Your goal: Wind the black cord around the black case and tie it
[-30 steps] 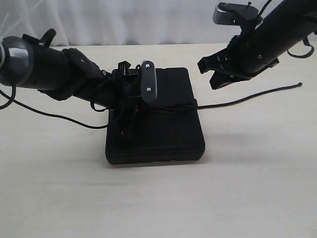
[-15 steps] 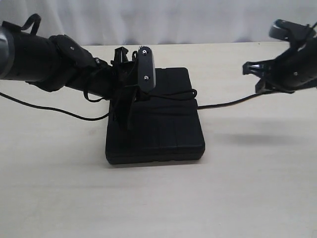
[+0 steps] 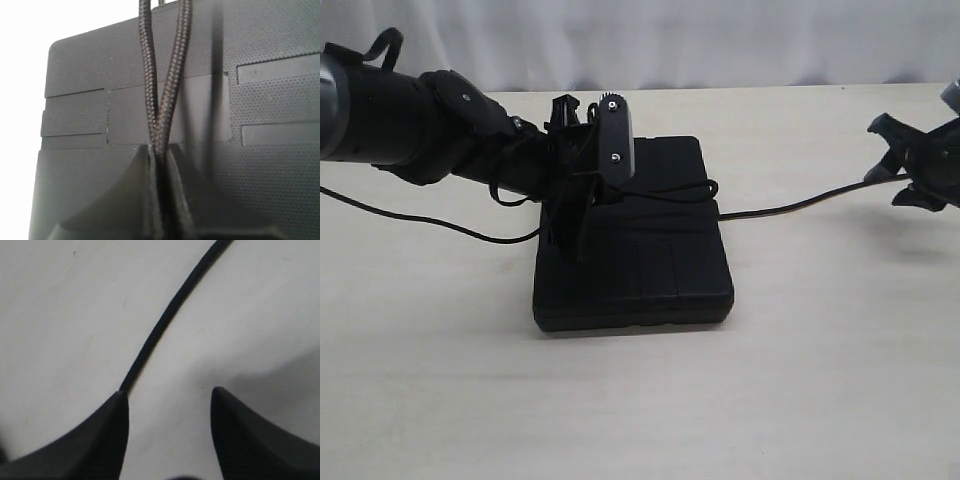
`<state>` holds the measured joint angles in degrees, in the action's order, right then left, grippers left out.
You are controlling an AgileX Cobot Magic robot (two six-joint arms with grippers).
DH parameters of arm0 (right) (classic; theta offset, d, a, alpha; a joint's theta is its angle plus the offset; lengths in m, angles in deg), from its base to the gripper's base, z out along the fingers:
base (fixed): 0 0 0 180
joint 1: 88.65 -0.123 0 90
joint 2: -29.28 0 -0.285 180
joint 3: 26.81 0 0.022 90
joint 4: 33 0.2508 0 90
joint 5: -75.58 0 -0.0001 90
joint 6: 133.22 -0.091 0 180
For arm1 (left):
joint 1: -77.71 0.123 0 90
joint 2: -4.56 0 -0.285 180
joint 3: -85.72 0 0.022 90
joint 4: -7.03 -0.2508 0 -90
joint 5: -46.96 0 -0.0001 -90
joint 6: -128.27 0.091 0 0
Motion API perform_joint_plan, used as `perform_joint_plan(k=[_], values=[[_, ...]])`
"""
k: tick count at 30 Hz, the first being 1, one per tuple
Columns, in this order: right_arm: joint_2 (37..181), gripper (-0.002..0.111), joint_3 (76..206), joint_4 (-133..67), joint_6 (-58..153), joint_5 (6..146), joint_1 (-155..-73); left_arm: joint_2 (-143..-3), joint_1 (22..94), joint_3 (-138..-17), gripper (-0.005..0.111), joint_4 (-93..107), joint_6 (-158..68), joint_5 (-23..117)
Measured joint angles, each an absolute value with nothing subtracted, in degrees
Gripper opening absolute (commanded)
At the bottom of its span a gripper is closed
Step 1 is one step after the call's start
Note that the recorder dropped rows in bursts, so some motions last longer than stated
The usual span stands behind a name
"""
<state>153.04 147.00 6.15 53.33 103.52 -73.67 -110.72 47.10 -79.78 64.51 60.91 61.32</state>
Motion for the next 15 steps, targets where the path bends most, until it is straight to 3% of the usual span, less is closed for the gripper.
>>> perform_joint_plan(k=[6, 15], values=[[160.72, 0.049, 152.16, 20.39, 63.20, 108.97, -73.67, -110.72, 47.10, -79.78, 0.000, 64.40, 60.91, 61.32], [163.22, 0.049, 153.98, 24.52, 65.28, 108.04, -75.53, -110.72, 47.10, -79.78, 0.000, 64.40, 60.91, 61.41]])
